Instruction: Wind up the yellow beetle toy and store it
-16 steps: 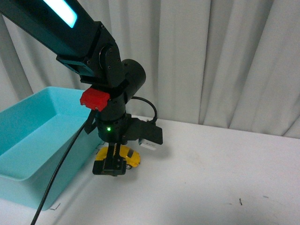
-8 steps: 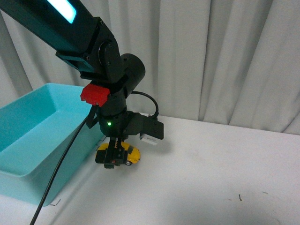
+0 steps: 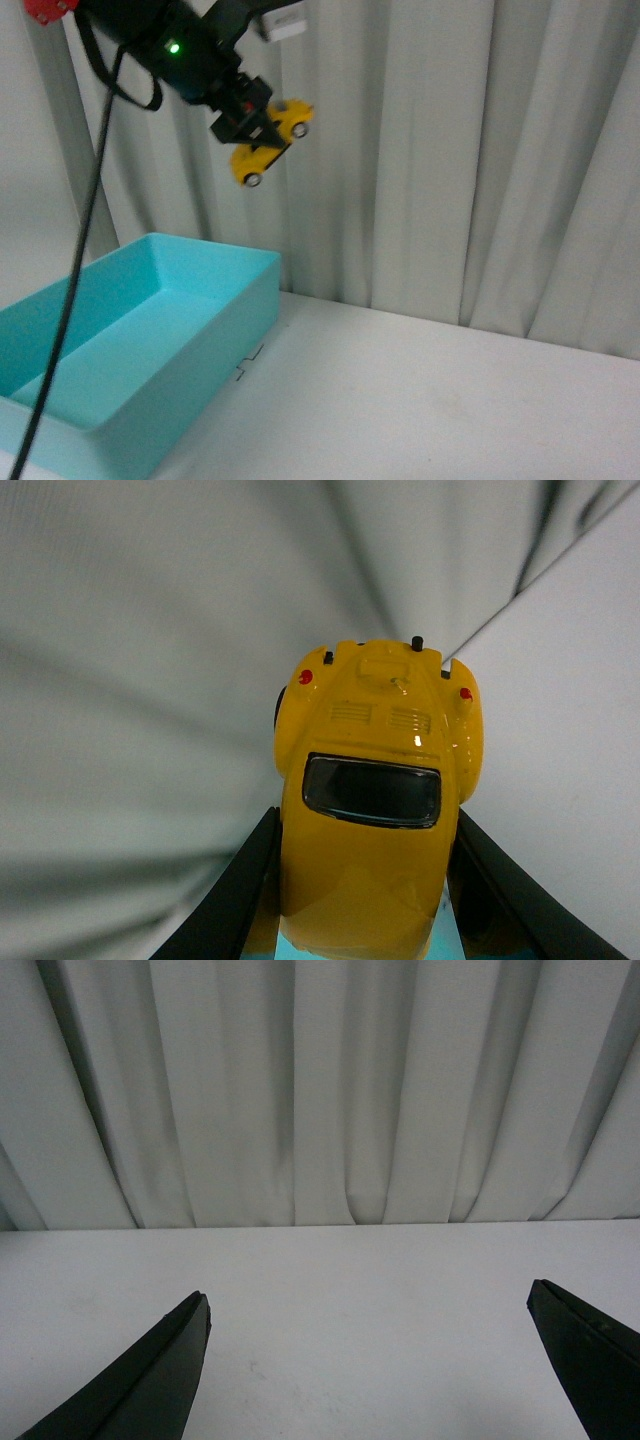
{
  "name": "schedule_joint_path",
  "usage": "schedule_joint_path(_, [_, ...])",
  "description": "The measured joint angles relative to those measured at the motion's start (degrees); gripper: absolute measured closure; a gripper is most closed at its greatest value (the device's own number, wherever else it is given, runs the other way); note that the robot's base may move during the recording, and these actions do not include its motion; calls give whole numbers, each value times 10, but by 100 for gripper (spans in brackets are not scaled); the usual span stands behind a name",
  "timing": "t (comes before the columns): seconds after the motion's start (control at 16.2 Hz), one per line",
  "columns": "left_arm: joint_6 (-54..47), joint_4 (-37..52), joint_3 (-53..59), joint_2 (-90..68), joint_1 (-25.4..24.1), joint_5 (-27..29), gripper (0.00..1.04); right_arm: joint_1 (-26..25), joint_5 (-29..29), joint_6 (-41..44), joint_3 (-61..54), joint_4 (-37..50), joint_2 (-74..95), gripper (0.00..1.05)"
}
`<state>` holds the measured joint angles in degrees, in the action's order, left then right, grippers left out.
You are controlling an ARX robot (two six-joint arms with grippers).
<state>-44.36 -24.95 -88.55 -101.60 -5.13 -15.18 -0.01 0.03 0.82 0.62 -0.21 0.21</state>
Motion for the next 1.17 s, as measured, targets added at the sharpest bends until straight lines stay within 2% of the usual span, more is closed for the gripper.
schedule_joint_path(0.25, [133, 1, 48, -33, -81, 85, 65, 0, 0, 0, 0, 0, 0, 7])
schedule_joint_path(0.37, [176, -4, 62, -46, -96, 115, 65, 0, 0, 0, 0, 0, 0, 7])
schedule_joint_path(0.74, [221, 4, 92, -101, -101, 191, 65, 0, 0, 0, 0, 0, 0, 7])
schedule_joint_path(1.17, [234, 73, 98, -206, -96, 239, 65, 0, 0, 0, 0, 0, 0, 7])
